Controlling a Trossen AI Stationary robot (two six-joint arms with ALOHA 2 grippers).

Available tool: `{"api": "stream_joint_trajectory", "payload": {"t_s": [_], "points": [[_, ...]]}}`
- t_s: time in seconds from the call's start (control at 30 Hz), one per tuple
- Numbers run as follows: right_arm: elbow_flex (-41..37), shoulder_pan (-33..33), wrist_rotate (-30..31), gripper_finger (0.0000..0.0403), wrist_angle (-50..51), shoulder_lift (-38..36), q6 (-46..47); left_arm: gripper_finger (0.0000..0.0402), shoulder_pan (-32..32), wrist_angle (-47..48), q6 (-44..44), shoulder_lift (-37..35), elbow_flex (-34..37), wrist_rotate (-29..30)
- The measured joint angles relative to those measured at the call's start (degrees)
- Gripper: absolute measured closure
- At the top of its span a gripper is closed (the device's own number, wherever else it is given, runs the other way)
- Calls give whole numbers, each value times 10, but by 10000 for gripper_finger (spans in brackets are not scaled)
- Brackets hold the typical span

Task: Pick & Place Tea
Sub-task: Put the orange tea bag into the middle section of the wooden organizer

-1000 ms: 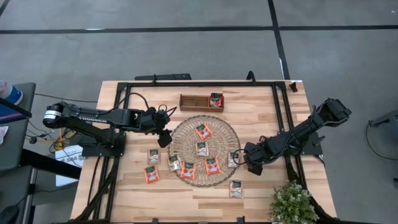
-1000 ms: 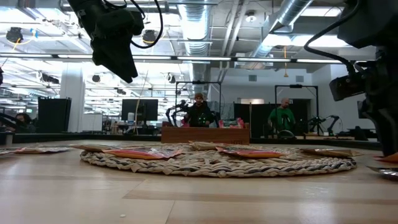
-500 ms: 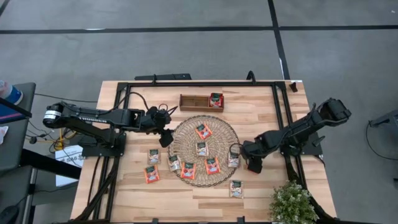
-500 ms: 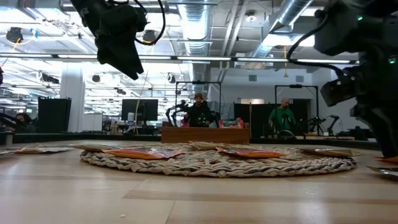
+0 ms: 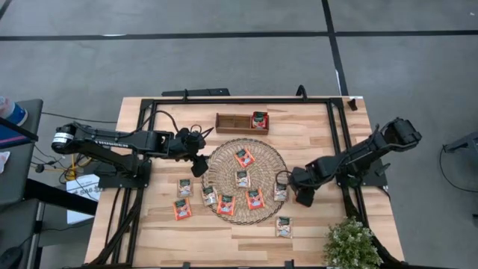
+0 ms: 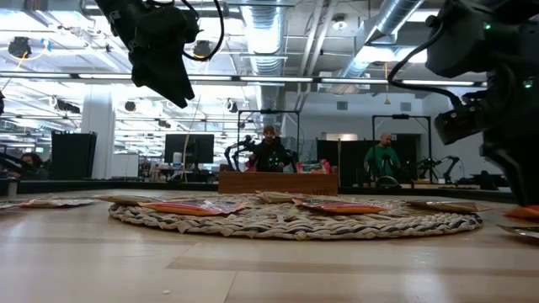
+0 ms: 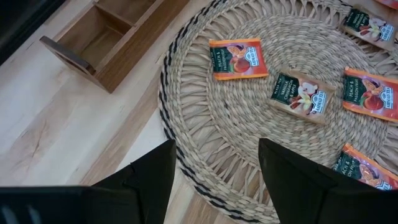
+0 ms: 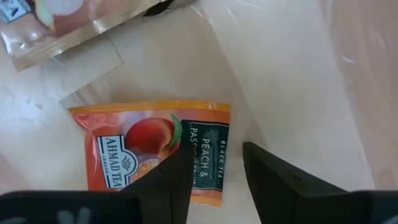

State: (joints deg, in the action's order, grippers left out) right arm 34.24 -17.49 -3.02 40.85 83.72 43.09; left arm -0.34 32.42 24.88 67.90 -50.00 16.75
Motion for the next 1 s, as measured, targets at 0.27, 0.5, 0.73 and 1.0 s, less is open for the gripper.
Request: {"api": "stream_joint_trajectory", "payload": {"t_s": [0.27, 0.5, 0.73, 1.0], "points": [[0, -25, 21, 304, 9, 0, 48, 179, 0, 0, 0, 0, 0, 0], [0, -27, 22, 366, 10, 0, 50, 179, 0, 0, 0, 0, 0, 0], [0, -27, 39, 396, 7, 0, 73, 179, 0, 0, 0, 0, 0, 0], [10, -27, 47, 402, 25, 3, 75, 179, 0, -25, 0, 0, 0, 0]]}}
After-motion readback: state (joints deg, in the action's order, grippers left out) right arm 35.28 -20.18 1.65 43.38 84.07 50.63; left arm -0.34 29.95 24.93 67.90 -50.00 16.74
